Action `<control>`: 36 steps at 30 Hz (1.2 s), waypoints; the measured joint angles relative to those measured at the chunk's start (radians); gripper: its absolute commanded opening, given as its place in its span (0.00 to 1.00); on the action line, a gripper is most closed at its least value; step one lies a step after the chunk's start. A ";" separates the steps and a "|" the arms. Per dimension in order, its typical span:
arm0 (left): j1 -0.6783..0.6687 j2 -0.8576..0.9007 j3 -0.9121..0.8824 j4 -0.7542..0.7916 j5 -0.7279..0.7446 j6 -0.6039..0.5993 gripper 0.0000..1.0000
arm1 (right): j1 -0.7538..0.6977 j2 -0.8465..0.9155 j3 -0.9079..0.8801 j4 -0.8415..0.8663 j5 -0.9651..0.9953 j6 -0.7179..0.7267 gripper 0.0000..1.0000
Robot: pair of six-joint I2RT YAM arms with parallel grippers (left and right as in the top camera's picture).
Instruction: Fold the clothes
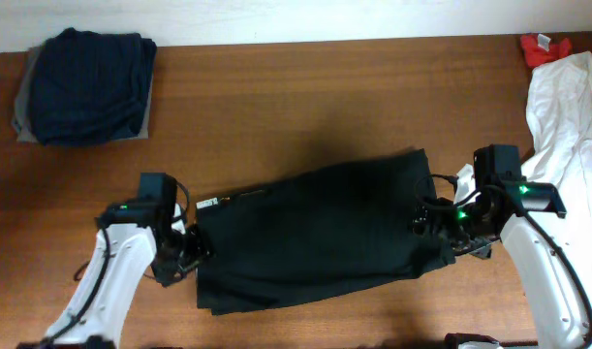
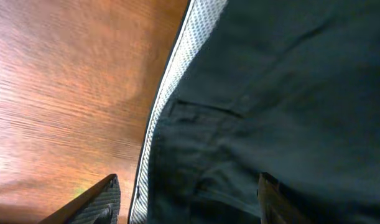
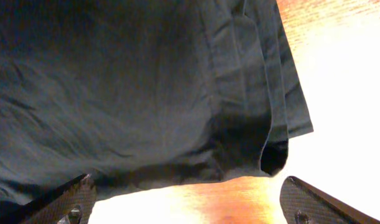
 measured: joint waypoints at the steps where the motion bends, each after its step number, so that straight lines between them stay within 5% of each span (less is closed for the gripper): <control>1: -0.001 0.017 -0.011 0.021 0.001 0.000 0.73 | 0.000 0.001 0.000 -0.006 0.000 -0.003 0.98; 6: 0.028 0.107 -0.019 0.170 0.013 0.018 0.75 | 0.000 0.002 0.000 -0.029 0.000 -0.027 0.98; 15: 0.094 0.261 0.009 0.150 0.171 0.165 0.80 | 0.000 0.002 0.000 -0.011 0.000 -0.033 0.99; 18: 0.095 0.295 0.022 0.141 0.264 0.214 0.61 | 0.000 0.002 0.000 -0.011 -0.003 -0.034 0.98; 19: 0.095 0.306 0.021 0.145 0.288 0.230 0.44 | 0.000 0.002 0.000 -0.011 -0.006 -0.034 0.98; 24: 0.064 0.348 0.008 0.171 0.351 0.278 0.01 | 0.000 0.002 0.000 -0.011 -0.008 -0.033 0.98; 31: 0.041 0.356 0.030 0.153 0.289 0.237 0.01 | 0.000 0.002 0.000 -0.011 -0.011 -0.033 0.98; 36: 0.064 0.386 0.251 -0.073 0.065 0.162 0.01 | 0.000 0.002 0.000 -0.009 -0.011 -0.033 0.98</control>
